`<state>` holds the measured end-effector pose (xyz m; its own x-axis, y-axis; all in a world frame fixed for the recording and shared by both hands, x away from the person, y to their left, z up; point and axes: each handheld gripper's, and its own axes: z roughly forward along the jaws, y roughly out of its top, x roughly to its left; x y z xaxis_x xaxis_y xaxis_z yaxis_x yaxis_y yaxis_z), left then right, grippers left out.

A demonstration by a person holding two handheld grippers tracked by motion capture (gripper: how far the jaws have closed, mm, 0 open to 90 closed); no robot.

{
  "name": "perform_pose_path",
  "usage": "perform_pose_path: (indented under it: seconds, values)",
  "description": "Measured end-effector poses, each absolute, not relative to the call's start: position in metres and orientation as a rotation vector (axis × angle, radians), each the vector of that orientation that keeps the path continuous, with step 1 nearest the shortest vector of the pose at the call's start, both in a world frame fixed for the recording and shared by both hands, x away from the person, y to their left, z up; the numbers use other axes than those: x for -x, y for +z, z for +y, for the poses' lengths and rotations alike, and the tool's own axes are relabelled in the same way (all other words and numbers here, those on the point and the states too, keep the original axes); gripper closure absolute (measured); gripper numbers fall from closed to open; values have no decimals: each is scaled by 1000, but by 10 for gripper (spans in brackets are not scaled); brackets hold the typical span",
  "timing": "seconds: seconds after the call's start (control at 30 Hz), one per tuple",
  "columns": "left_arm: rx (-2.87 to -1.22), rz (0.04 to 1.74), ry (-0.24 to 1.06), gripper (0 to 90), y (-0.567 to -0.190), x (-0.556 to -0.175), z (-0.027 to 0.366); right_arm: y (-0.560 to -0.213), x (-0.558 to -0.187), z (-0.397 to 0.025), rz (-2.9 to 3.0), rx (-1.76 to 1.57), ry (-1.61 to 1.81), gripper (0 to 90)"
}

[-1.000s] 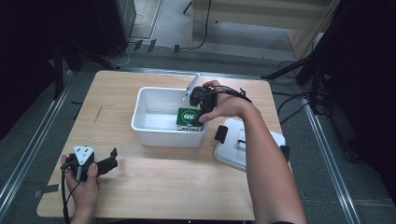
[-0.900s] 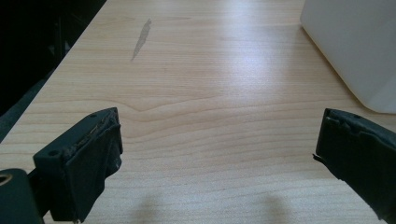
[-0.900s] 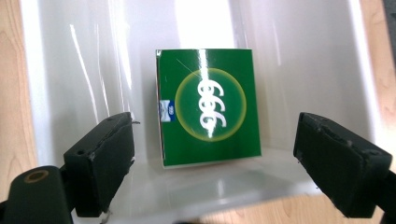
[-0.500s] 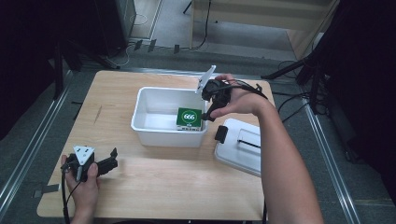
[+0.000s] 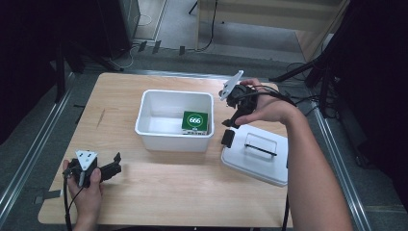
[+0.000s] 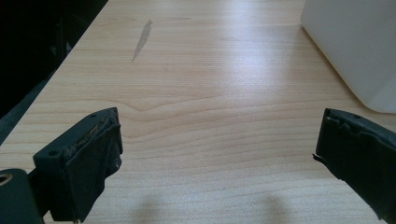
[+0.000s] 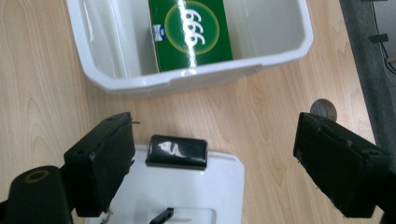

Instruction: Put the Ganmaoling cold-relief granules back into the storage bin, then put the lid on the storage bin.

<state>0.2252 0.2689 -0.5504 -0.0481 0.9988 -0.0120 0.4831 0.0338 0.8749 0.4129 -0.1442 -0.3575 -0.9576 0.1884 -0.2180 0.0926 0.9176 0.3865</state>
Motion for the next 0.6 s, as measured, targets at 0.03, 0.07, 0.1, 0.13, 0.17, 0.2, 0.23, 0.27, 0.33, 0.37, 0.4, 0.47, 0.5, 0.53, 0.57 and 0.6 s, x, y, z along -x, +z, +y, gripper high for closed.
perform_pose_path:
  seconds: [0.03, 0.07, 0.1, 0.13, 0.17, 0.2, 0.23, 0.27, 0.33, 0.37, 0.4, 0.47, 0.5, 0.53, 0.57, 0.6]
  values:
    - [-1534, 1617, 941, 12, -550, -225, 269, -358, -411, -147, 2828, -217, 547, 126]
    - [-1534, 1618, 940, 12, -550, -225, 269, -359, -410, -149, 2829, -219, 541, 126]
    - [-1533, 1617, 941, 12, -550, -225, 269, -360, -408, -152, 2830, -222, 534, 127]
    - [-1532, 1617, 940, 12, -550, -225, 269, -361, -407, -154, 2828, -222, 526, 127]
    - [-1532, 1617, 939, 12, -550, -225, 269, -362, -406, -157, 2827, -219, 518, 128]
    - [-1533, 1617, 939, 12, -550, -225, 269, -363, -405, -159, 2830, -222, 513, 128]
    - [-1532, 1617, 939, 12, -550, -225, 269, -365, -404, -162, 2829, -225, 511, 128]
    - [-1532, 1617, 939, 12, -550, -225, 269, -366, -402, -164, 2831, -240, 504, 128]
    - [-1533, 1616, 941, 12, -550, -225, 269, -369, -400, -169, 2829, -236, 506, 128]
    - [-1534, 1617, 940, 12, -550, -225, 269, -371, -399, -172, 2829, -246, 511, 128]
    - [-1535, 1616, 939, 12, -550, -225, 269, -372, -398, -174, 2830, -250, 507, 128]
    - [-1535, 1619, 938, 12, -550, -226, 269, -375, -397, -180, 2832, -263, 505, 131]
    - [-1536, 1619, 940, 12, -550, -226, 269, -377, -396, -183, 2834, -272, 499, 131]
    - [-1535, 1620, 942, 12, -550, -226, 269, -379, -396, -186, 2835, -280, 494, 134]
    - [-1536, 1620, 943, 12, -550, -226, 269, -380, -395, -189, 2837, -286, 491, 137]
    - [-1535, 1620, 943, 12, -550, -226, 269, -382, -395, -192, 2836, -292, 491, 141]
